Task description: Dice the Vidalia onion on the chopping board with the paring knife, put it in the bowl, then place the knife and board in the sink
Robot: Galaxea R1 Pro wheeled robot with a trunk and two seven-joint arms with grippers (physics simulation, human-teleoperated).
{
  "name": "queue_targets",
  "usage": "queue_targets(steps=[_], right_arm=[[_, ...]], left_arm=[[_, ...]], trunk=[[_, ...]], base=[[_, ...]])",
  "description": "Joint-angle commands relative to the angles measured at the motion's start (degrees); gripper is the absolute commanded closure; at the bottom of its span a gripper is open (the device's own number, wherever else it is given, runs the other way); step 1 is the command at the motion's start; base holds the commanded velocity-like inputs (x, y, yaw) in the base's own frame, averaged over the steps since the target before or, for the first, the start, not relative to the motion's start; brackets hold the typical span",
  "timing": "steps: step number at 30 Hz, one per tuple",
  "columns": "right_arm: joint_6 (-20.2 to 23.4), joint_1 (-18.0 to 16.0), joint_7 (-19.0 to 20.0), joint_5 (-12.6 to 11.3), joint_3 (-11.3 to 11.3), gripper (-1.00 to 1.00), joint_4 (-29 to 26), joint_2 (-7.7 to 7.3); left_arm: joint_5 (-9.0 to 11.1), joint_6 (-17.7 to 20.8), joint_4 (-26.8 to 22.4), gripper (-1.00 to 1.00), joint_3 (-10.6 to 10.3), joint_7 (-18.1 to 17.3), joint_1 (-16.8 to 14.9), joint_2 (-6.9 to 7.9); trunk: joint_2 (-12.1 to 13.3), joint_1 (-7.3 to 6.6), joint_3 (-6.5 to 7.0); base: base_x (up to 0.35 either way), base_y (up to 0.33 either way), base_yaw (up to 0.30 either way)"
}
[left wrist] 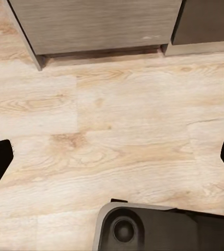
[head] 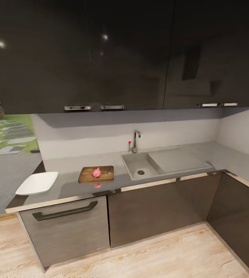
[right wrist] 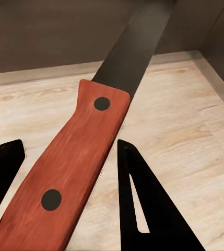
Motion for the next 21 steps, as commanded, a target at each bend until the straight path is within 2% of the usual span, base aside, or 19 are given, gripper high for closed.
queue_targets(steps=[1, 21], right_arm=[[0.1, 0.0, -0.6, 0.3, 0.3, 1.00, -0.1, -0.06], [0.2, 0.0, -0.6, 0.3, 0.3, 1.00, 0.0, -0.12]], left_arm=[[-0.4, -0.1, -0.1, -1.00, 0.5, -0.3, 0.0, -0.09], [-0.4, -0.1, -0.1, -1.00, 0.5, -0.4, 0.0, -0.09]], trunk=[[0.0, 0.03, 0.01], [0.0, 0.03, 0.01]], base=[[0.022, -0.001, 0.279], [0.002, 0.000, 0.279]])
